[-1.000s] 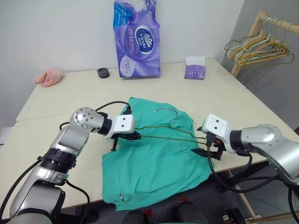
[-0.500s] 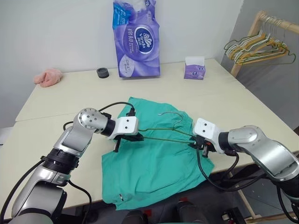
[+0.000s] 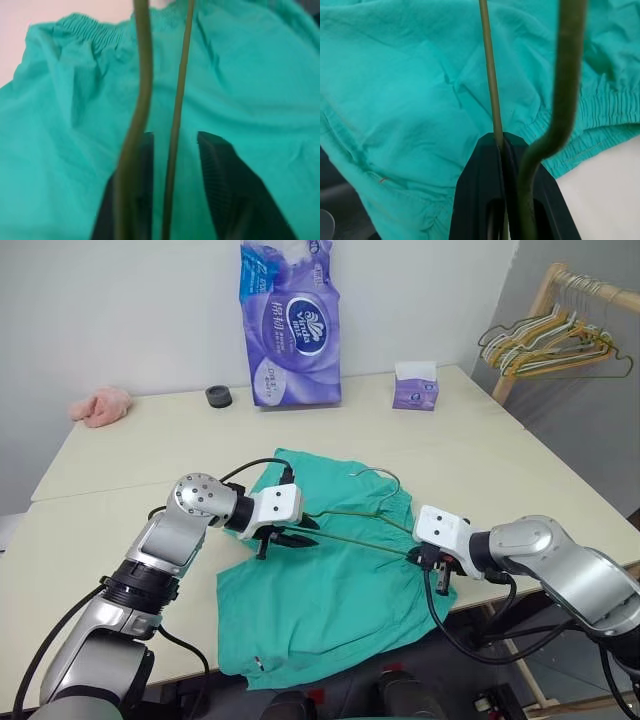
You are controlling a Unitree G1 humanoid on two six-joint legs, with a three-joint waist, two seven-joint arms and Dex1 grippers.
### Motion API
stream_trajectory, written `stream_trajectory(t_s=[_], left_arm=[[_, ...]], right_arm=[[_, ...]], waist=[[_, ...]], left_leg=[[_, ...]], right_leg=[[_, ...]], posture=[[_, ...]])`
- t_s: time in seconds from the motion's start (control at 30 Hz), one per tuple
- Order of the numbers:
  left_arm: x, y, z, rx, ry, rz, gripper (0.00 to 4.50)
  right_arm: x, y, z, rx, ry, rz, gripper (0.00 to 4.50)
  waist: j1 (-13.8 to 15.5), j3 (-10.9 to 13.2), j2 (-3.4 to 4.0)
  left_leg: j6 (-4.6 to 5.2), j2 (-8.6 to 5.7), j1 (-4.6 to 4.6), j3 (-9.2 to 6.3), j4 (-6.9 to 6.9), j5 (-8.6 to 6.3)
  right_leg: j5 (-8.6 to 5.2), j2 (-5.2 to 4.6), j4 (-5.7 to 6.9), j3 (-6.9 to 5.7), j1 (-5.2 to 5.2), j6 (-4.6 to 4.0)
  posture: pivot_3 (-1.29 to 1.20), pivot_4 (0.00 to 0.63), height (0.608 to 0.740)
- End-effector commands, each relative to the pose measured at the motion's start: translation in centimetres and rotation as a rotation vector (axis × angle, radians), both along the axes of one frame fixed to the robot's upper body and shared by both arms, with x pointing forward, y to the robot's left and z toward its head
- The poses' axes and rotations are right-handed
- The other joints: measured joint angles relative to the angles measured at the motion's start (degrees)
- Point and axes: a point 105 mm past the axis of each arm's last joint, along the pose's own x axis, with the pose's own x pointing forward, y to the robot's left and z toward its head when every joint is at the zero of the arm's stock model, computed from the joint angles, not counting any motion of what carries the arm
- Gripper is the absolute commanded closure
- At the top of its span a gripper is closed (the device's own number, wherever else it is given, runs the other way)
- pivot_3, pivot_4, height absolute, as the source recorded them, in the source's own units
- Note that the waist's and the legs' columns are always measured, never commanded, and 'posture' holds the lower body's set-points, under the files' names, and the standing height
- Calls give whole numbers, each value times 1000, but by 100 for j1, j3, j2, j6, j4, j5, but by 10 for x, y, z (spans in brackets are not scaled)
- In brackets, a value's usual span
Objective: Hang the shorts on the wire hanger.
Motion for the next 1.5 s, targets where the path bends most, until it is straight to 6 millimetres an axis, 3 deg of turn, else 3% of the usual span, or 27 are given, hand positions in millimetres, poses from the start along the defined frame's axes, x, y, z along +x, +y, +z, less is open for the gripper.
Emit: stream_trajectory(t_s=[0.03, 0.13, 0.27, 0.43, 0.7, 0.87, 1.1, 1.5], left_arm=[[5, -9, 21, -131, -45, 22, 1987], [13, 1, 28, -164, -14, 84, 1124], [49, 33, 50, -292, -3, 330, 1124], [47, 46, 44, -305, 70, 369, 1124], [21, 36, 31, -285, 196, 296, 1124], [17, 29, 26, -258, 194, 271, 1124], [17, 26, 25, -242, 191, 244, 1124], [15, 28, 24, -243, 171, 242, 1124]], right_arm=[[2, -1, 16, 20, -72, 7, 4500], [0, -8, 15, 19, -64, -19, 4500], [-9, -43, 10, 21, -14, -163, 4500], [-23, -80, 6, 69, 30, -367, 4500], [-52, -124, -11, 88, 79, -633, 4500], [-62, -128, -29, 77, 113, -681, 4500], [-53, -122, -41, 60, 125, -670, 4500], [-48, -109, -31, 72, 109, -581, 4500]], waist=[[1, 0, 1], [-1, -1, -1], [35, -3, -5], [13, -6, -5], [18, -5, -6], [15, -6, -6], [4, -5, -6], [22, -7, -6]], left_leg=[[0, 0, 0, 0, 0, 0], [0, 0, 0, 0, 0, 0], [0, -2, -6, -10, 4, 0], [0, -3, -3, -2, 2, 0], [0, -2, -2, -4, 1, 0], [0, -2, 1, 1, 2, 0], [0, -2, 3, 4, 0, 0], [0, -3, 3, 4, 1, 0]], right_leg=[[0, 0, 0, 0, 0, 0], [0, 0, 0, 1, 0, 0], [0, 0, -1, -9, 1, 1], [0, 0, -3, -1, 2, 2], [-1, 0, 2, 1, 3, 3], [-2, 0, 1, 5, 5, 6], [-3, 1, 1, 7, 5, 7], [-3, 1, 0, 6, 6, 8]], posture=[[-216, 32, 740], [-218, 31, 740], [-216, 30, 740], [-218, 37, 740], [-226, 48, 740], [-230, 49, 740], [-224, 49, 740], [-202, 34, 740]])
